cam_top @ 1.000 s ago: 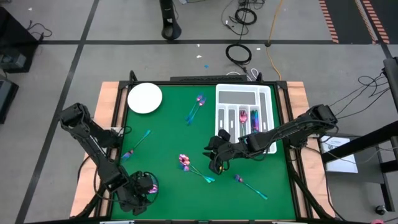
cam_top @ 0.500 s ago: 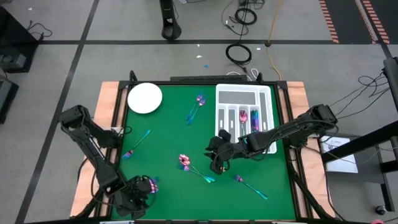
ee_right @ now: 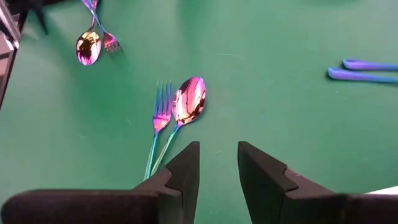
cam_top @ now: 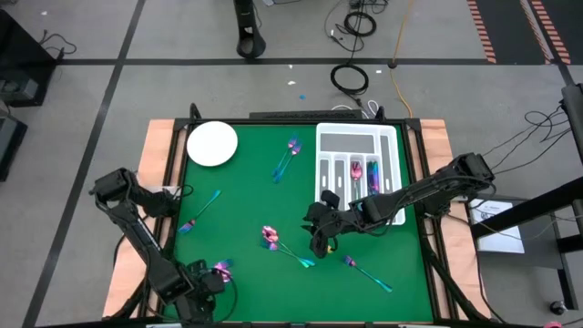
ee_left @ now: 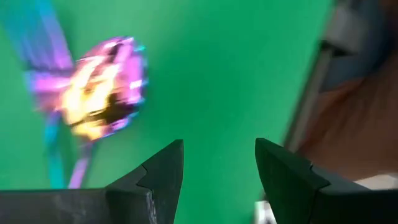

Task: Sort silverware
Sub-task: Put the blue spoon into the white cutlery tray

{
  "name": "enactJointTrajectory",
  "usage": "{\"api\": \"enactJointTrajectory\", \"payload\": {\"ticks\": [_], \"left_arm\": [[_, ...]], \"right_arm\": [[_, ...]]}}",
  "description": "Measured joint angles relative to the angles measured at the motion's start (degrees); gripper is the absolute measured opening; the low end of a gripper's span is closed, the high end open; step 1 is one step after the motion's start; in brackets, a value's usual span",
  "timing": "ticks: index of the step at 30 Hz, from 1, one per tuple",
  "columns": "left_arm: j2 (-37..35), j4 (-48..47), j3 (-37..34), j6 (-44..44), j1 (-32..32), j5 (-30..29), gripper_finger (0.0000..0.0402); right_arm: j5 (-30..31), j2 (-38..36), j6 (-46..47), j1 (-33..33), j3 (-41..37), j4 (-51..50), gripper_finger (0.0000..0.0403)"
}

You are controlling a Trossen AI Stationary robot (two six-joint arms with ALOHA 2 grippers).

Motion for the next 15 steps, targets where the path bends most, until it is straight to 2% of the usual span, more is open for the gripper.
{"api": "enactJointTrajectory", "payload": {"ticks": [7,15], "left_arm": [[0.0,-11.2,0.0,0.2,-0.5,-0.2,0.02],[0.0,-11.4,-2.1,1.6,-0.5,-0.5,0.02]], "right_arm": [[0.2,0.0,-1.6,-0.3,0.0,-0.4,0.0098],[0.2,0.0,-2.2,-0.3,0.0,-2.4,0.0098]]}}
